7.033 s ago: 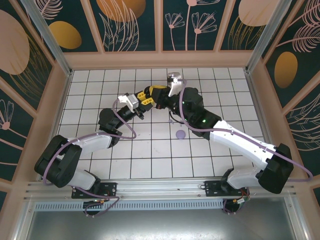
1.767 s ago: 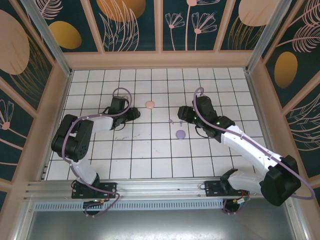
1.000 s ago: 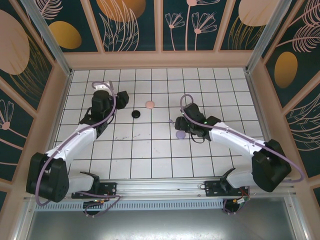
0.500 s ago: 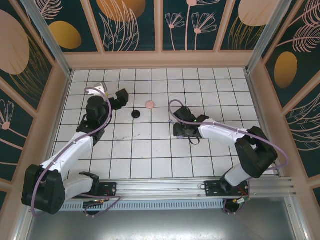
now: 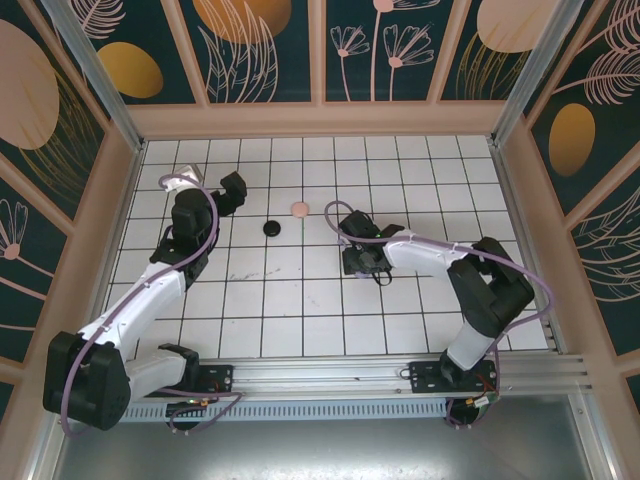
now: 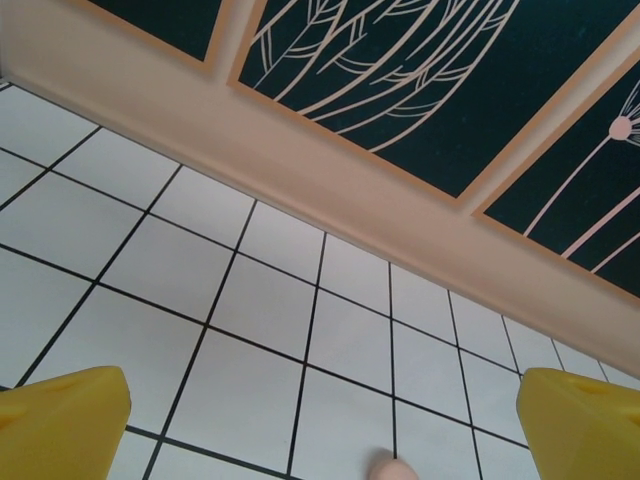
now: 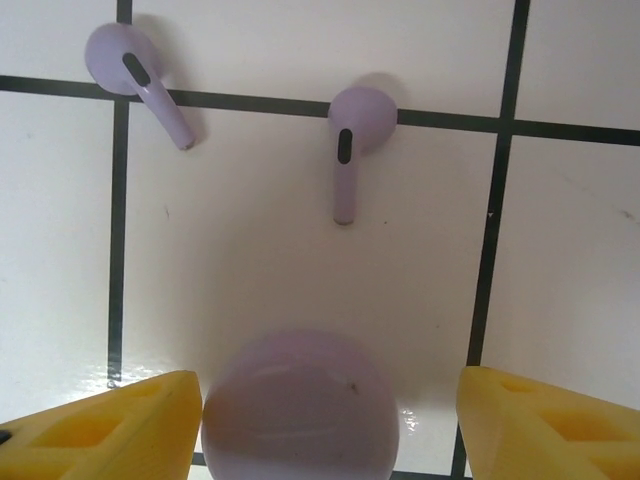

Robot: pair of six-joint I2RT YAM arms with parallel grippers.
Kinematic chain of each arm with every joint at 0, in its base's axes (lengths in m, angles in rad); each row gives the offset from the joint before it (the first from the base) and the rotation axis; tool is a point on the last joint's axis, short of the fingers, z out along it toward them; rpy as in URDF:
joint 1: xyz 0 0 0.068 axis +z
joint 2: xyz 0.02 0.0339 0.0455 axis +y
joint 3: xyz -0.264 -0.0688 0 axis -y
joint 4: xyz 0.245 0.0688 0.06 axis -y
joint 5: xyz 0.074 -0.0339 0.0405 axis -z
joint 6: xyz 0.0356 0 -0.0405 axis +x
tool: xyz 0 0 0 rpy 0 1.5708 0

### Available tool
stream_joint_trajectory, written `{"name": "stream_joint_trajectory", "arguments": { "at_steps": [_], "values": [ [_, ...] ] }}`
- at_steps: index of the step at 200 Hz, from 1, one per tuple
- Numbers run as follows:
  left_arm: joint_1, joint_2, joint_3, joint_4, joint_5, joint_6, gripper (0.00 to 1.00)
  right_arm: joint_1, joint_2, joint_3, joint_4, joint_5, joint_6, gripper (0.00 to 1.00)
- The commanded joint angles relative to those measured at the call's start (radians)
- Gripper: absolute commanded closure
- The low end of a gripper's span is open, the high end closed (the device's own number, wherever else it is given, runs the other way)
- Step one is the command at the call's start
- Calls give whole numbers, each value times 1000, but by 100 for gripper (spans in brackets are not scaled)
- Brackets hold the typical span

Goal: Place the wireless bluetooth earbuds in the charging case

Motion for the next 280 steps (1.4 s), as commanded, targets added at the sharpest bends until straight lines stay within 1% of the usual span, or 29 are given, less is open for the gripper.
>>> {"name": "stream_joint_trajectory", "arguments": {
  "at_steps": [1, 15, 43, 60, 84, 111, 125, 178, 204, 220, 234, 258, 280],
  "values": [
    [2, -38, -53, 37, -58, 6, 1, 7, 31, 32, -29, -13, -30, 33],
    [1, -51, -69, 47, -79, 9, 1, 7, 44, 37, -29, -16, -33, 33],
    [2, -50, -61, 11, -142, -5, 1, 7, 64, 42, -26, -27, -39, 36],
    [1, -52, -56, -4, -156, -11, 1, 7, 70, 39, -23, -35, -39, 37],
    [1, -55, -57, 0, -142, -4, 1, 10, 76, 33, -18, -49, -39, 38],
    [2, -46, -43, -1, -93, 44, 1, 16, 80, 23, -11, -62, -33, 39],
    [1, -38, -35, -8, -91, 43, 1, 23, 83, 22, -8, -68, -31, 40],
    [3, -44, -36, 11, -95, -8, 1, 41, 81, -1, -8, -70, -21, 40],
    [1, -43, -19, -14, -103, -42, 1, 41, 81, -16, -1, -70, -22, 41],
    [2, -37, -10, -31, -135, -70, 1, 41, 79, -23, 6, -73, -23, 43],
    [2, -24, 0, -46, -151, -87, 1, 41, 79, -28, 10, -76, -19, 47],
    [2, -2, 5, -38, -95, -67, 1, 41, 72, -23, 15, -86, -8, 57],
    [1, 16, -18, 24, -3, -58, 4, 41, 49, -17, 24, -97, 11, 60]
  ]
}}
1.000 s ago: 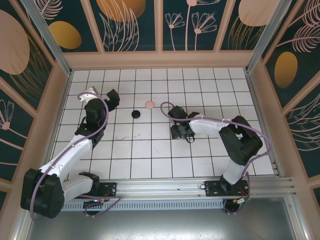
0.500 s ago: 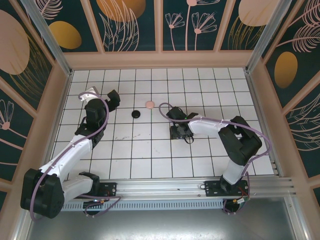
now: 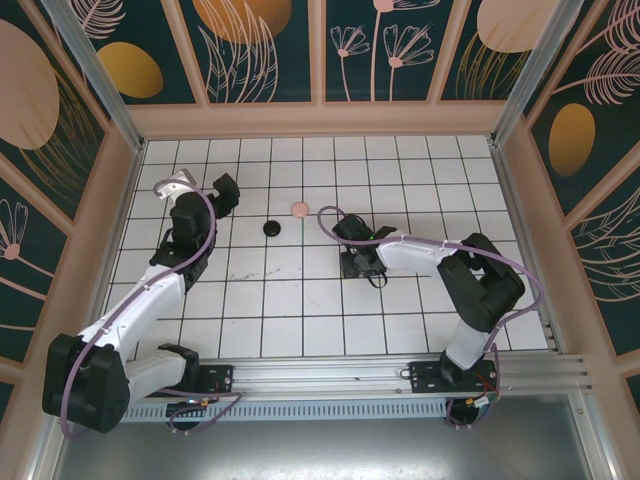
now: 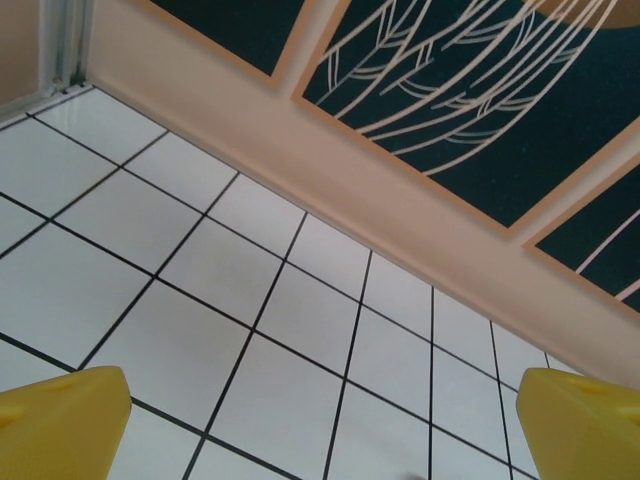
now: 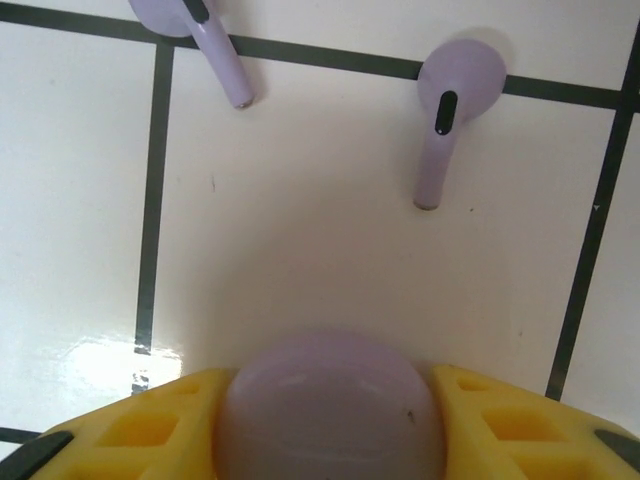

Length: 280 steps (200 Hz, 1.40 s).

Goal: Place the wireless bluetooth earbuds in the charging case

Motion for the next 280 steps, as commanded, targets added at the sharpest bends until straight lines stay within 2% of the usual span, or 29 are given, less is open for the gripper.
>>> {"name": "stream_joint_trajectory", "arguments": {
  "at_steps": [1, 20, 60, 109, 120, 146, 185, 227, 280],
  "values": [
    [2, 23, -1, 52, 97, 1, 4, 13, -2, -25, 4, -59, 23, 60],
    [1, 50, -15, 117, 205, 20, 10, 13, -27, -14, 4, -68, 45, 62],
    [0, 110, -80, 293, 435, 38, 13, 0, -114, 43, 7, -93, 106, 64],
    [-3, 165, -214, 642, 680, -20, 14, -92, -176, 177, 61, -121, 213, 65],
    [-10, 187, -228, 700, 720, -33, 14, -116, -177, 203, 91, -162, 253, 65],
    [-63, 236, -242, 788, 747, -23, 15, -153, -155, 264, 153, -200, 343, 65],
    [-154, 335, -251, 944, 752, -27, 17, -157, -123, 318, 226, -237, 478, 65],
    [-180, 447, -252, 1147, 761, -88, 21, -153, -131, 298, 304, -251, 645, 67],
    [-210, 546, -182, 1237, 794, -115, 30, -109, -119, 318, 314, -209, 726, 67]
  ]
}}
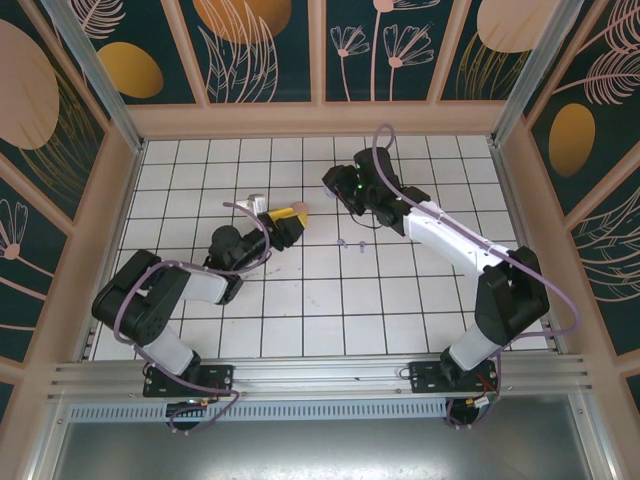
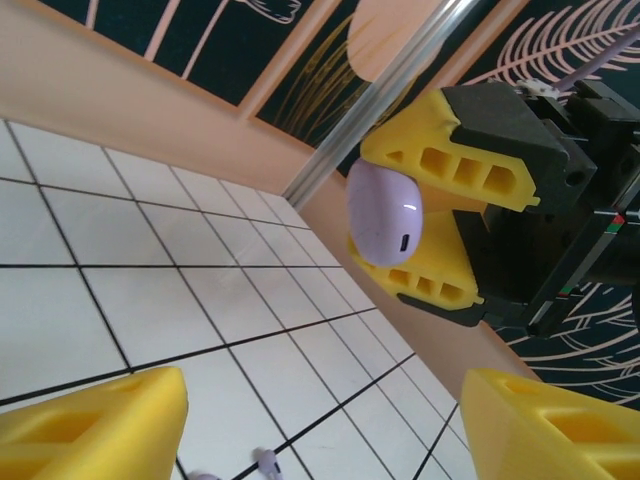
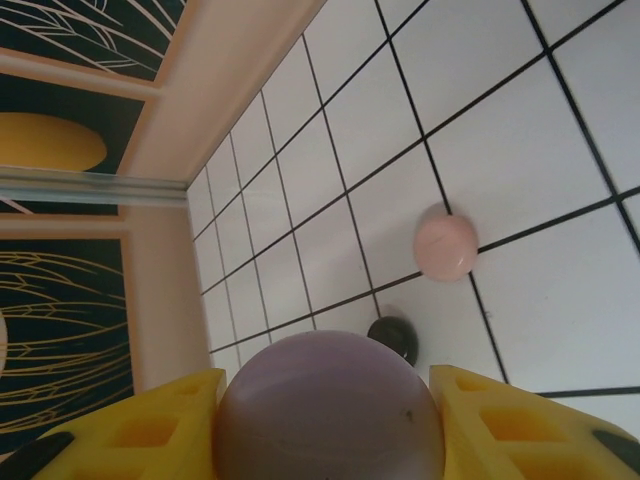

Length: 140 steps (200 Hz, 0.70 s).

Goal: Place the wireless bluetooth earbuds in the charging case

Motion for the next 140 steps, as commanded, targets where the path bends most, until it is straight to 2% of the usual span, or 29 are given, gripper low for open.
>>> {"name": "stream_joint_trajectory", "arguments": {
  "at_steps": [1, 49, 92, 140],
  "values": [
    [-17, 39, 46, 127, 36, -30, 30, 27, 16, 27, 36, 26, 67, 67],
    [-36, 98, 106, 137, 37, -34, 34, 59, 46, 43, 52, 25, 77, 67],
    [-41, 136, 142, 145, 46, -44, 42, 78, 55, 50, 63, 23, 80, 68],
    [-42, 155, 163, 148, 41, -46, 47, 90, 54, 52, 70, 14, 83, 68]
  ]
}}
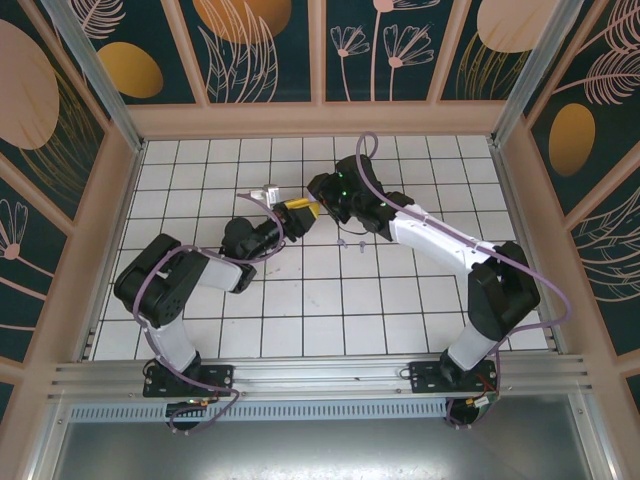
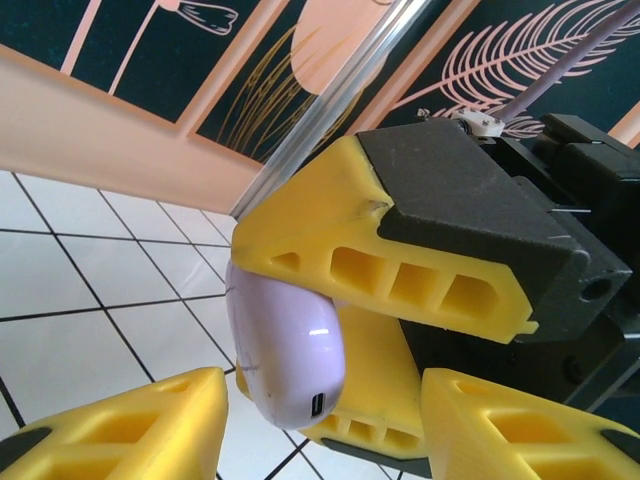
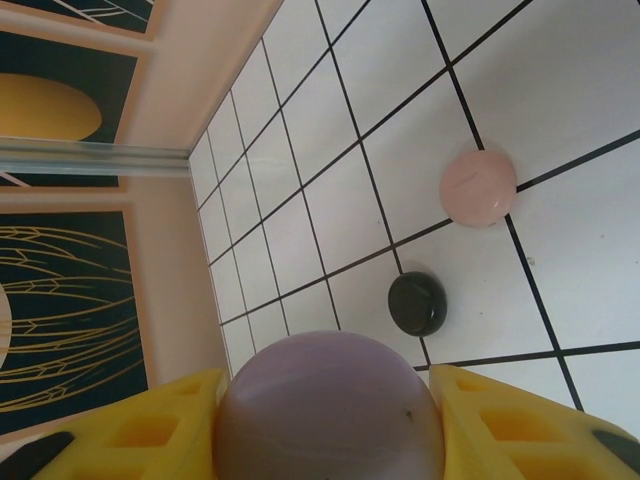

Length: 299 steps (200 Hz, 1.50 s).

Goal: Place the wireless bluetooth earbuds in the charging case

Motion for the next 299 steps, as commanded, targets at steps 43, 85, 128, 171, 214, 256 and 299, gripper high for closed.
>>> {"name": "stream_joint_trajectory", "arguments": {
  "at_steps": [43, 85, 128, 171, 214, 256, 299],
  "values": [
    [-6, 30, 37, 64, -3, -16, 53, 20, 5, 41, 50, -9, 11, 68],
    [-6, 36, 42, 76, -11, -22, 59, 26, -2, 36, 53, -9, 14, 69],
    [-6, 35, 40, 88, -26, -23, 61, 33, -7, 35, 55, -14, 15, 69],
    [-6, 47, 48, 108, -43, -32, 62, 36, -11, 31, 56, -19, 20, 70],
    [-6, 64, 58, 131, -55, -45, 71, 36, -22, 27, 59, -22, 23, 70],
    [-6, 71, 51, 164, -74, -56, 80, 40, -31, 14, 76, -32, 32, 70],
    [-6, 73, 52, 172, -68, -59, 93, 43, -38, 9, 82, -26, 35, 70]
  ]
}}
